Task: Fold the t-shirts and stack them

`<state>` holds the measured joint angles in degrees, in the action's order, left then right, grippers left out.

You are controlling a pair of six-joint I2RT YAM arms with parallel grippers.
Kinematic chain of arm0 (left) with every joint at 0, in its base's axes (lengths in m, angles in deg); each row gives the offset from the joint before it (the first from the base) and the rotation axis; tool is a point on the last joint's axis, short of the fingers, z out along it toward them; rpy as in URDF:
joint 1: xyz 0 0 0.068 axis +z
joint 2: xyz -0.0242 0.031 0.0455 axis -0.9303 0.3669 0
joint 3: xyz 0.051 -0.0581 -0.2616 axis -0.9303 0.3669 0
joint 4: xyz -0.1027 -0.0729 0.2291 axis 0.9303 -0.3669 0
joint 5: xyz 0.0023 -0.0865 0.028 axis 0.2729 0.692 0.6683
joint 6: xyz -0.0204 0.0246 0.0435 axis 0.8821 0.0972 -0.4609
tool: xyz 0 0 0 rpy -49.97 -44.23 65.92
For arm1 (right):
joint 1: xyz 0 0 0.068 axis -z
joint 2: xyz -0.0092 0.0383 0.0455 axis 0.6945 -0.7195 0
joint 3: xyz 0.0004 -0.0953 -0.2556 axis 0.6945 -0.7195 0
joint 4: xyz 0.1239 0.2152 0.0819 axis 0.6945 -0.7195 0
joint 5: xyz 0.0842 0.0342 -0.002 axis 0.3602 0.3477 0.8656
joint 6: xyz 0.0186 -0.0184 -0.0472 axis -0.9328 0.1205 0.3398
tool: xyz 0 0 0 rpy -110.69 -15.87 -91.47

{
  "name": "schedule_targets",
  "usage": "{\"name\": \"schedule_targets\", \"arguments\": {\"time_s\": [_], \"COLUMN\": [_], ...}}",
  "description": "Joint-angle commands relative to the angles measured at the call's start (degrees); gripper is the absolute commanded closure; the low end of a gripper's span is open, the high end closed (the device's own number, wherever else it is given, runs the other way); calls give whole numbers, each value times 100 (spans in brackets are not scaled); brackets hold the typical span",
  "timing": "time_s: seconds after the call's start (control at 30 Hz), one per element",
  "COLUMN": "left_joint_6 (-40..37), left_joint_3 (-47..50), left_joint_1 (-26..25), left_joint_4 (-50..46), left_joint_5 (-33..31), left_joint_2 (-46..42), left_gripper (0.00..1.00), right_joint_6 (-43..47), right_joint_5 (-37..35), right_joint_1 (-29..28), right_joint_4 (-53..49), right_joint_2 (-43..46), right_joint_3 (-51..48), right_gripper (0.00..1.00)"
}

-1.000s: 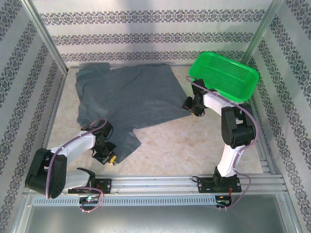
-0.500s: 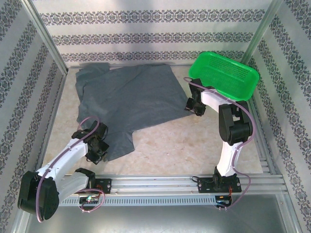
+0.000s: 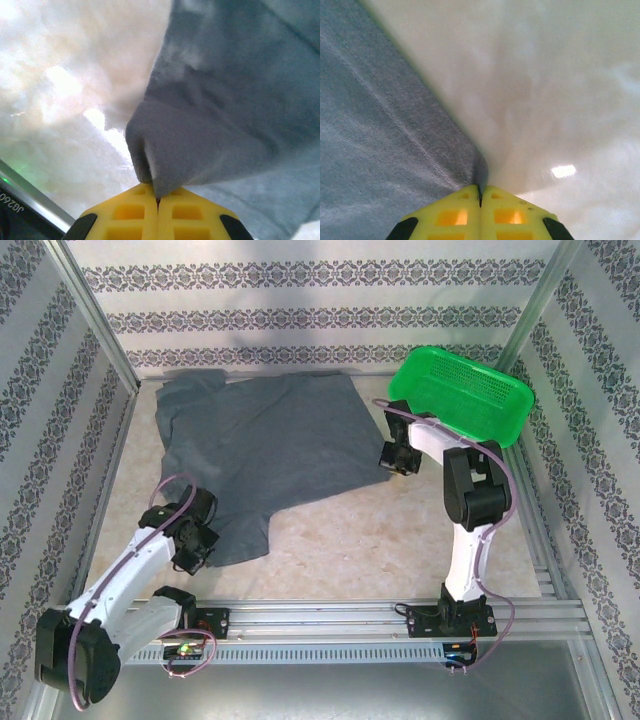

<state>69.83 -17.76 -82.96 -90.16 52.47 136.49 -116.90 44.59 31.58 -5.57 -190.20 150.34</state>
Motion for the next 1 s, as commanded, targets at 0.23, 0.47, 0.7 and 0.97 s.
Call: {"name": "schedule_targets", "arguments": {"time_s": [0.23,0.47,0.7,0.97], "left_joint_6": [1078,1304,669,-236], "left_joint_3": [-190,-220,-652,-1838], "left_joint_1": [104,104,109,274], "left_joint_4": [-2138,-2716,-1697,-314], "left_joint_5": [-623,-721,-709,-1036], "left_joint_2": [-1760,-2173,-1579,-103], "left_gripper": [100,100,100,100], "right_joint_6": [-164,-261,-461,-1258], "right_joint_5": [57,478,888,1035], "right_joint_1": [-516,-830,-794,-503], "right_joint_4": [-841,-1446,-1577,-1335], "right_joint_2": [2093,3347,3520,3151], "right_joint_3": [-1896,-2819,-2519,-1730], "right_gripper": [100,100,100,100]}}
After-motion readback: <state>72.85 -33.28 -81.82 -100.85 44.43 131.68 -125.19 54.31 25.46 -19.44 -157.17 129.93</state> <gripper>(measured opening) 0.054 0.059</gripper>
